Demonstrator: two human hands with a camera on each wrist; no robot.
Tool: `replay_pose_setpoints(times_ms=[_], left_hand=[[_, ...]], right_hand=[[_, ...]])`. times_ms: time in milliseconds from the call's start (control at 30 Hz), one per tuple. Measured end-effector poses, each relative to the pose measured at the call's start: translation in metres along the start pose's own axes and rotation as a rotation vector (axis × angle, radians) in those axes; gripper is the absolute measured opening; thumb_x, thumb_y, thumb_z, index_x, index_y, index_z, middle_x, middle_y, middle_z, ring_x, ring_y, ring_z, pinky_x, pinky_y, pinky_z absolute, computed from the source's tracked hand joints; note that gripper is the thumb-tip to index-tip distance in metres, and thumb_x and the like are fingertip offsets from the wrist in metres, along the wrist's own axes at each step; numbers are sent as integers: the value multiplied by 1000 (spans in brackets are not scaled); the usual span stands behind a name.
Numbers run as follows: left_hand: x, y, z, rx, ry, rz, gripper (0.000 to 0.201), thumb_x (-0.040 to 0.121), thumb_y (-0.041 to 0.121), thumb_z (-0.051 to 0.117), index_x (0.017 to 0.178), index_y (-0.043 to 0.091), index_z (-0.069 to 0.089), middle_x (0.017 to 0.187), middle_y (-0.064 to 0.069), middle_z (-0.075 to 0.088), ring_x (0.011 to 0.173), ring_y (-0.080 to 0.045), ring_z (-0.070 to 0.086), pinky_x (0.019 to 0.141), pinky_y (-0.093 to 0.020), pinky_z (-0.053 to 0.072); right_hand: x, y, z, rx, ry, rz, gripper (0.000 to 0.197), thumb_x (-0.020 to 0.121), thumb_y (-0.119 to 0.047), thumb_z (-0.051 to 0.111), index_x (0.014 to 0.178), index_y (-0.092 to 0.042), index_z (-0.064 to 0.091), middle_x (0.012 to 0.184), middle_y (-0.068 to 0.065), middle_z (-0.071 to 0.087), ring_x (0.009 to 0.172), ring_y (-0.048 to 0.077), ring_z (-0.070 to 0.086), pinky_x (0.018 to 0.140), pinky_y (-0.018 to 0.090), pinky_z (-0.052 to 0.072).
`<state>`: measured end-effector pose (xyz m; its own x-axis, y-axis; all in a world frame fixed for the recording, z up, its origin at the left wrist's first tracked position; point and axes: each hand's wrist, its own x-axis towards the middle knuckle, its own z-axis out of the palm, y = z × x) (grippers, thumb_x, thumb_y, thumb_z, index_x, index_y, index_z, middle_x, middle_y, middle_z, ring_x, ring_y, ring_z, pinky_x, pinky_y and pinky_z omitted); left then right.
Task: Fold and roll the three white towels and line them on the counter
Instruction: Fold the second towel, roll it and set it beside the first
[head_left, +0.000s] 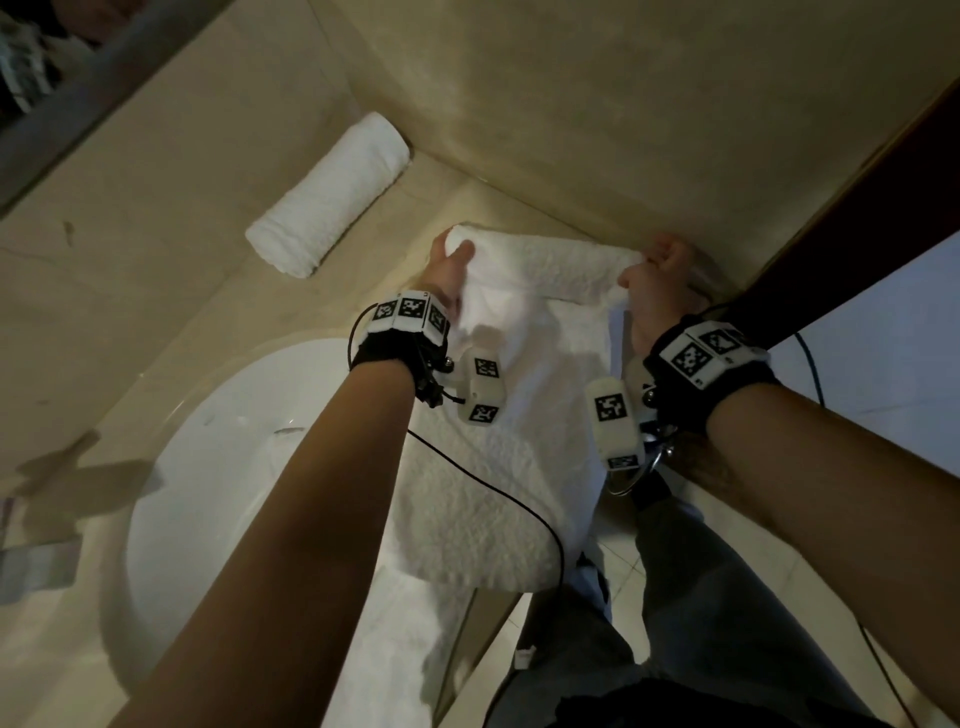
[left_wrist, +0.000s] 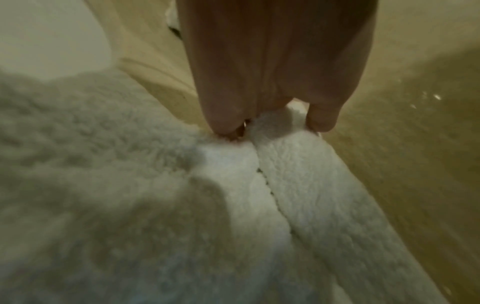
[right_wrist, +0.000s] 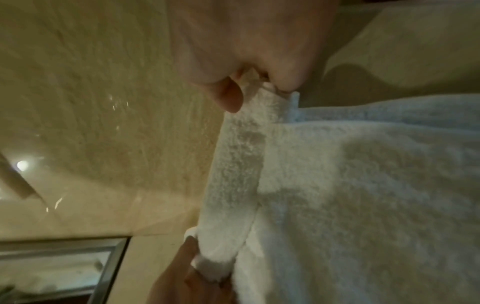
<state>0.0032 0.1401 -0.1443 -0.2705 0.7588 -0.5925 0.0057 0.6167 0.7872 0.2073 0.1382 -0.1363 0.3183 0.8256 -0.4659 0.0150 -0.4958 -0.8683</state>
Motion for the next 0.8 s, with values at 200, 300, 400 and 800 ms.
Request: replay_pose_setpoints(times_ms=[200,300,400,800], left_hand=[[9,-2,-3,232,42,-16,78,69,66,46,138,41,19,139,-12,43,124,-36,44,100,-57,38],[-6,13,-5,176,27,59,52,95,33,43,143,27,25,140,-15,41,127,-32,41,104,-49,37],[-3,13,-13,96,55,106,44,89,2,46,130,20,47,125,-13,54,107,-28,55,90,-44,51],[-17,-10,-35,423,-13,302,58,77,-21,45,119,17,56,106,-1,53,80,-15,54,52,-10,47]], right_hand=[[0,-8,1,-108,-221,-11,58,90,5,40,144,-13,30,145,11,34,128,24,38,86,23,34],[7,-20,-4,-447,-342,-101,51,92,2,37,141,-13,39,140,12,42,127,27,42,80,21,34],[11,-20,-10,-716,-370,-251,49,86,-1,50,134,-10,45,135,16,47,122,32,47,88,28,39],[-27,14,-17,-1216,-231,-741,34,81,11,47,111,-6,49,122,22,37,112,36,38,76,45,44]])
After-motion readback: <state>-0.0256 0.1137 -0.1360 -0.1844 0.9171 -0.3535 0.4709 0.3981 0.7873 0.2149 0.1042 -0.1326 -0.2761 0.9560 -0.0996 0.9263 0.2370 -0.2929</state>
